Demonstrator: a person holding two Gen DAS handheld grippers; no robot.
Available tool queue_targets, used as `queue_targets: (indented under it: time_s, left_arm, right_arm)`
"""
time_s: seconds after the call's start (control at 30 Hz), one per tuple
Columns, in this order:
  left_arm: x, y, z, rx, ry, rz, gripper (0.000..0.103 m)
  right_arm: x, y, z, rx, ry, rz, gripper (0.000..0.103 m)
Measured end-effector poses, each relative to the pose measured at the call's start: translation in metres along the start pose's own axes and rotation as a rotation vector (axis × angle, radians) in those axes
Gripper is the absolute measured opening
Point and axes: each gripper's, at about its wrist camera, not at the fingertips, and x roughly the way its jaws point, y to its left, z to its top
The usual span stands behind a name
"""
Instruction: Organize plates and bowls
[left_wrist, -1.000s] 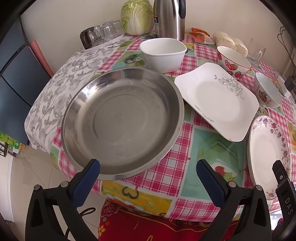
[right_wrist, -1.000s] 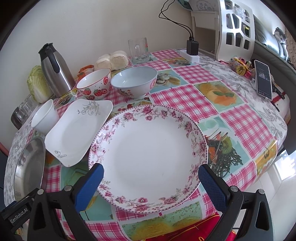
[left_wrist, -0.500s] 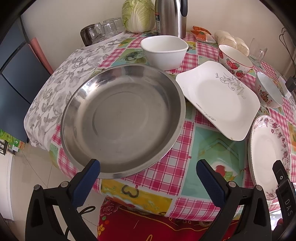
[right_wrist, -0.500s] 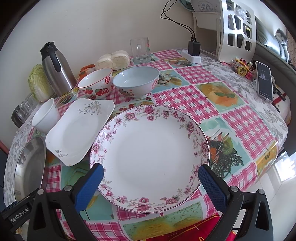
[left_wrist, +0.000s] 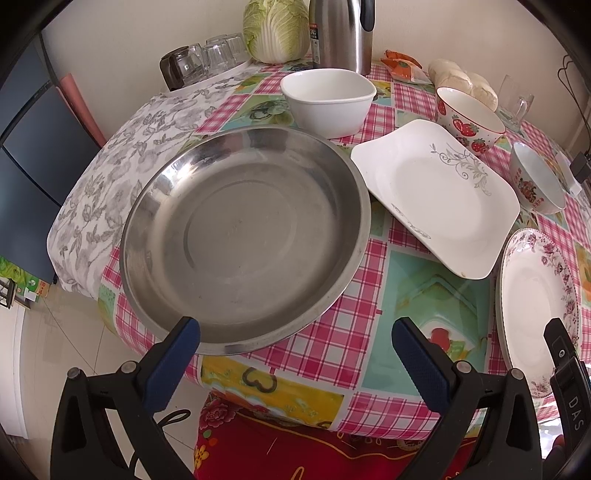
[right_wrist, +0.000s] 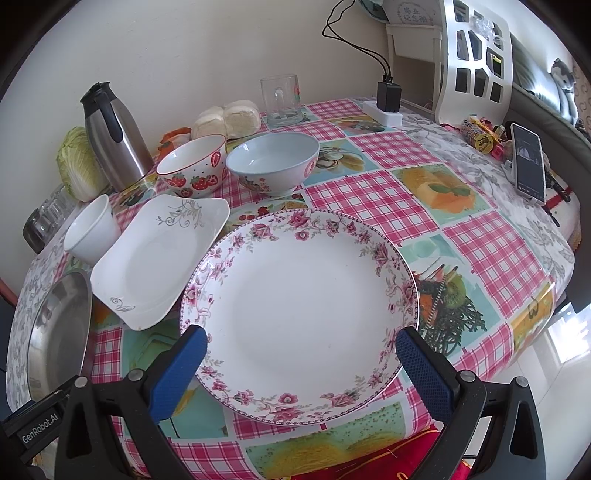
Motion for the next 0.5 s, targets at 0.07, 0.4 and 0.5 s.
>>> queue_targets:
  time_s: [0.07, 0.4, 0.5]
  left_arm:
    - [-0.0001, -0.0003, 0.0004, 0.0, -0.001, 0.001, 0.103]
    - [0.0007, -0.0004, -0.0017, -0.003, 0.0, -0.002, 0.103]
    - [0.0011, -0.0005, -0.0016, -0.005, 0.001, -0.002, 0.103]
  right_arm:
    - [-0.0002, 0.0002, -0.0001, -0.001, -0.001, -0.001, 0.103]
    - [-0.001, 0.0046, -0.0001, -0.013, -0.004, -0.004, 0.103]
    - [-0.0014, 0.0051, -0.0004, -0.016, -0.006, -0.005, 0.103]
